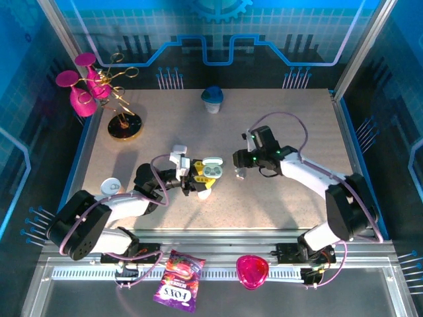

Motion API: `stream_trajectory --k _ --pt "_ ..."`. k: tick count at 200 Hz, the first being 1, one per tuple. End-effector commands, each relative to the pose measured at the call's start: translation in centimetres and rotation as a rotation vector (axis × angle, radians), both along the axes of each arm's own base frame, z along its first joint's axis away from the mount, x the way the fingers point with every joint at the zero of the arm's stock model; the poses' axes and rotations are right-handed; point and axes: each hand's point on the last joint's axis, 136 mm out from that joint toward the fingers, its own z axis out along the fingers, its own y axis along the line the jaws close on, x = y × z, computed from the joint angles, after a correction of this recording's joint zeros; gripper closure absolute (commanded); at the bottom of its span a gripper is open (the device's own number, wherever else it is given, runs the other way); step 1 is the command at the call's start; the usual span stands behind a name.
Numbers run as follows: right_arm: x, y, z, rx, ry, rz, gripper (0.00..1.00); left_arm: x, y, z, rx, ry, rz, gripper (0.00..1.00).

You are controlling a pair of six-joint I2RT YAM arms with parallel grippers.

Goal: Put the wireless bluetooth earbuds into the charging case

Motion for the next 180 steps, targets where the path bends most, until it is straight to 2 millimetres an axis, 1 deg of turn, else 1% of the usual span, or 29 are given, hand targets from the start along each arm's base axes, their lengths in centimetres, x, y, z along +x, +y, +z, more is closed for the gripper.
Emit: stream_trajectory --k 1,26,61,120,151,180 --pt "-0.2 0.5 -1.5 -0.120 0.044 0.068 0.50 -0.5 0.4 0.8 -0.013 -0.046 -0.003 0.78" --pt "0.1 1.5 -2.9 -0.162 0.094 0.120 0.54 -0.6 0.4 0.8 -0.013 -0.045 -0.006 0.78" --pt "-0.6 3.3 -4.5 -0.183 0.161 0.232 0.57 -0.5 0.3 0.7 -0.011 -0.043 -0.009 0.78" --pt "-1.2 4.4 -6.6 -0.205 0.237 0.346 0.57 -0.3 0.2 0.5 -0.007 -0.036 -0.009 0.78" --pt "-0.8 4.3 -7.5 -0.222 0.260 0.354 0.57 -0.3 0.2 0.5 -0.007 -0.036 -0.010 0.78" --pt "-0.3 3.4 -7.9 -0.239 0.268 0.328 0.56 -0.3 0.2 0.3 -0.005 -0.030 -0.009 0.78"
